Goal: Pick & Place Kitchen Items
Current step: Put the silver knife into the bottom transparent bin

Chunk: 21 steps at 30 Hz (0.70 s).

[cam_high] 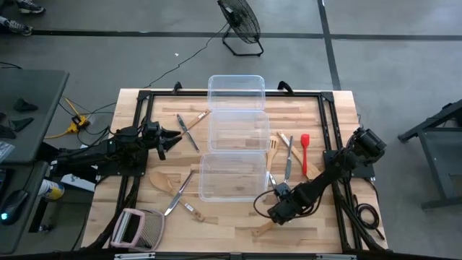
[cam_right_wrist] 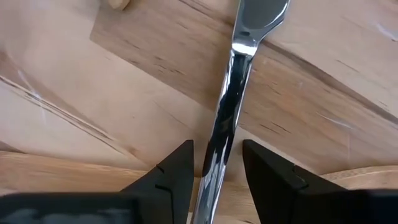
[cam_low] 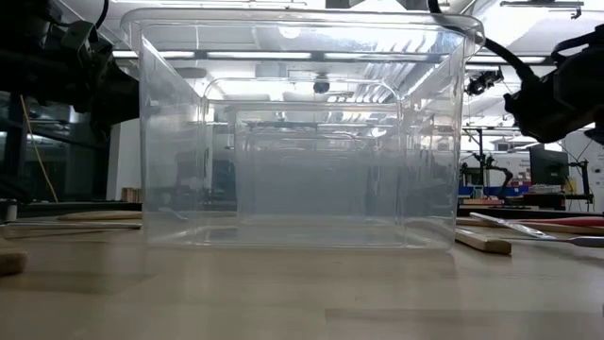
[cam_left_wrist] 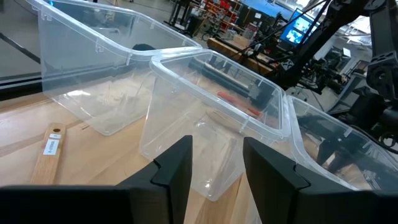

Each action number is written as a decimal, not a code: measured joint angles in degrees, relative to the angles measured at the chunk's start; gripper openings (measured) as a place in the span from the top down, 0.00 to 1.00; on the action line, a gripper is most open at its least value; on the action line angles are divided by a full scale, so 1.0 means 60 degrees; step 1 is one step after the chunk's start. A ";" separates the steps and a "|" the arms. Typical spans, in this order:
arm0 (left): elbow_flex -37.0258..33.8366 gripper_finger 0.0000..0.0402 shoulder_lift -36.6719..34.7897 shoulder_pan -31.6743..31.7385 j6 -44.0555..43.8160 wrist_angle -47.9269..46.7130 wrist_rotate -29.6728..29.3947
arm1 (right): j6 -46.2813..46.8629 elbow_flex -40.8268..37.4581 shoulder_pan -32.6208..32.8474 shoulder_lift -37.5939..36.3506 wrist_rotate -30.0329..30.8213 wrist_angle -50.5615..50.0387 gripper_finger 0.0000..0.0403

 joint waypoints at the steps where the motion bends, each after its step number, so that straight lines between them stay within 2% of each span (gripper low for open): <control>1: 0.0000 0.64 0.0000 0.0001 0.0000 0.0000 0.0000 | 0.0017 0.0000 -0.0014 0.0000 -0.0016 -0.0016 0.68; 15: 0.0000 0.64 0.0000 0.0003 0.0000 0.0004 0.0004 | 0.0055 -0.0022 -0.0029 0.0000 -0.0136 -0.0122 0.86; 21: 0.0000 0.64 0.0000 -0.0001 0.0000 0.0004 0.0004 | 0.0058 -0.0018 -0.0029 -0.0004 -0.0118 -0.0153 0.90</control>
